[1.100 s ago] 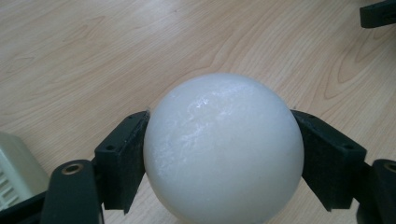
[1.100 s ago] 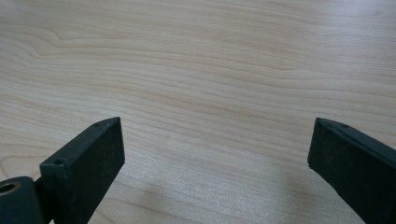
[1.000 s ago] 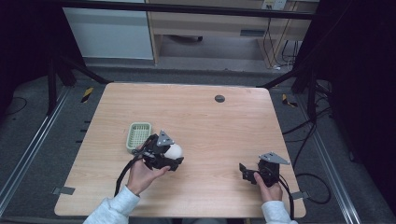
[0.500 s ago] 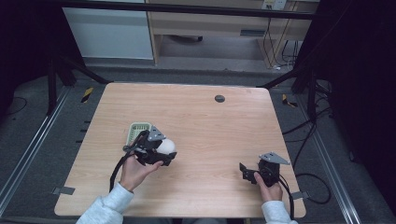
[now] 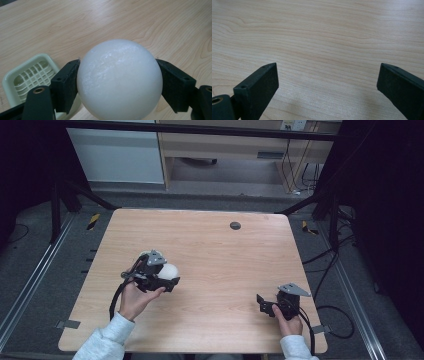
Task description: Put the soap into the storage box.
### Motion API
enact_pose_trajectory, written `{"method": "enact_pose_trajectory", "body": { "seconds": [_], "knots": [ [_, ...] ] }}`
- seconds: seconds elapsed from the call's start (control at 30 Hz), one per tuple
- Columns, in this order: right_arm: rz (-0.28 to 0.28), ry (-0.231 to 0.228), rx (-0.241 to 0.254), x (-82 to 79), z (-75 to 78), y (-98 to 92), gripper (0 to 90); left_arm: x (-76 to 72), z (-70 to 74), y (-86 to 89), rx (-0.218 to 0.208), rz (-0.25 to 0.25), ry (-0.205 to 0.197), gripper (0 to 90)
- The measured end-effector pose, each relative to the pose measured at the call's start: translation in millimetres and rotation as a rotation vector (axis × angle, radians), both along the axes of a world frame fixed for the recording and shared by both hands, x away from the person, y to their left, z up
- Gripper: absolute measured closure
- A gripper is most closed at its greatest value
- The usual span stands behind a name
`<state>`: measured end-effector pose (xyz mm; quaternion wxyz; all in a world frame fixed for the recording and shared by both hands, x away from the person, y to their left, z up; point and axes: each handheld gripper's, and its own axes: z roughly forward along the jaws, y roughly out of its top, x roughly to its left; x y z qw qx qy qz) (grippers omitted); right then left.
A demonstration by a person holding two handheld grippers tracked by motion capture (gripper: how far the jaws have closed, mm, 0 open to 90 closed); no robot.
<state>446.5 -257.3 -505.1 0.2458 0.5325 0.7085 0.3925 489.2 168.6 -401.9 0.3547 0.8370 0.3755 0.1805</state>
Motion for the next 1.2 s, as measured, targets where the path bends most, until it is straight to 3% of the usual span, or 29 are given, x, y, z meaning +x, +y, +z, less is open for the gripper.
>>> {"method": "enact_pose_trajectory", "body": {
  "seconds": [0.63,1.2],
  "knots": [
    [0.003,0.0,0.001,-0.1,0.0,0.1,4.1,23.0,-2.4,26.0,0.002,0.094,0.019,23.6],
    [0.004,-0.001,-0.001,0.0,-0.1,0.4,4.1,43.9,-12.6,42.8,0.043,0.135,0.03,23.6]
  ]
}}
